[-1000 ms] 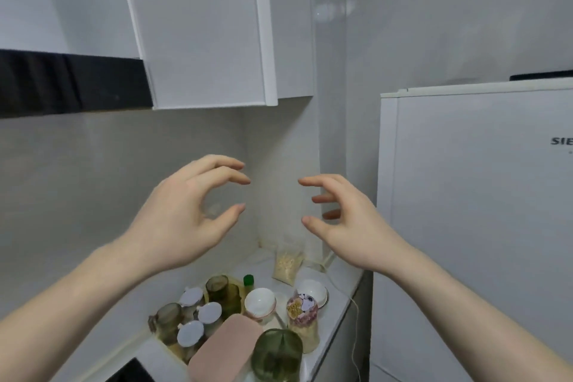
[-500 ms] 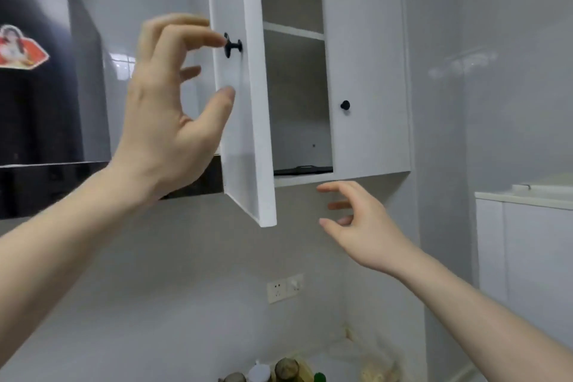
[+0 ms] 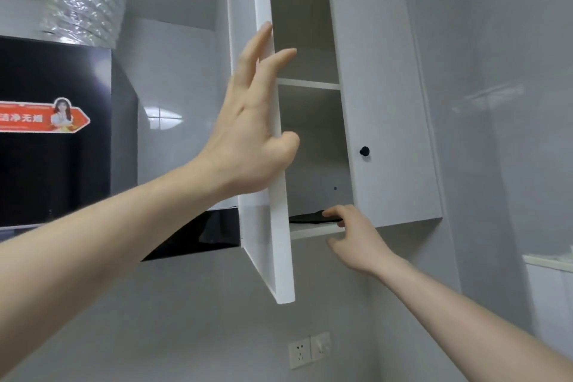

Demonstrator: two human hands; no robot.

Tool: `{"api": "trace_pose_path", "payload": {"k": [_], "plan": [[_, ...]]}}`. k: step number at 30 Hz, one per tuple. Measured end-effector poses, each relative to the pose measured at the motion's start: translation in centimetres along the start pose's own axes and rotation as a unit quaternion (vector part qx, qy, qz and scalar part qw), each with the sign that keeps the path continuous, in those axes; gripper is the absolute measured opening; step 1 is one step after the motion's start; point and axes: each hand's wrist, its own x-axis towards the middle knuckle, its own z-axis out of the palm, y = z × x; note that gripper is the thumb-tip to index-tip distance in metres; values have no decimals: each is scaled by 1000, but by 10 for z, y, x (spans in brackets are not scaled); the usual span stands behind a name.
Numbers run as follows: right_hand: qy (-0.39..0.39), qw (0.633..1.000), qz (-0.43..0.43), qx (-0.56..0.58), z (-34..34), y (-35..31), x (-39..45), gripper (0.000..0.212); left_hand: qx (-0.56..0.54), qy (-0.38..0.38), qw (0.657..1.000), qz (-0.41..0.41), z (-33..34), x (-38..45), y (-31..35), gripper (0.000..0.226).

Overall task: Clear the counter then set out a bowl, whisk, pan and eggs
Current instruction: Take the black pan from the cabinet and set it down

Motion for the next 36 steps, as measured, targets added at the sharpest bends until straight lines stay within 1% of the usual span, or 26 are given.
{"api": "trace_pose_path", "payload": {"k": [4,8,10,14,16,19,21,23,25,28,30,31,34,36], "plan": [[6,999,14,-38,7,10,33,47,14,14,1000,12,4,-3,-1,76],[-29,995,27,-87,19,19,76,47,48,-6,999,23,-1,-6,-3,62],[-54,991,39,-113,23,22,98,51,73,-13,997,28,-3,-6,-1,60],[-108,981,90,-134,34,34,131,58,113,-27,993,24,0,-4,5,58],[-126,971,113,-167,41,42,144,56,127,-34,991,11,-1,-4,9,57],[-134,963,136,-192,43,51,155,44,154,-43,987,-5,-2,-6,15,54],[-149,955,137,-219,44,52,159,47,177,-47,983,-18,-3,-7,16,52],[-165,945,121,-255,47,54,165,51,192,-50,980,-32,-4,-8,18,51],[-178,935,87,-294,50,51,167,49,190,-50,980,-40,-4,-7,20,50],[-175,921,20,-348,55,45,170,35,187,-46,980,-43,-1,-6,21,49],[-160,919,-10,-360,57,41,169,28,182,-40,982,-41,0,-8,18,48],[-150,919,-23,-365,55,39,169,28,177,-35,983,-40,-1,-7,17,48],[-118,915,-56,-382,47,36,163,38,167,-30,985,-38,-2,-9,18,48],[-98,909,-77,-398,43,37,161,38,166,-30,985,-35,-2,-10,18,46]]}}
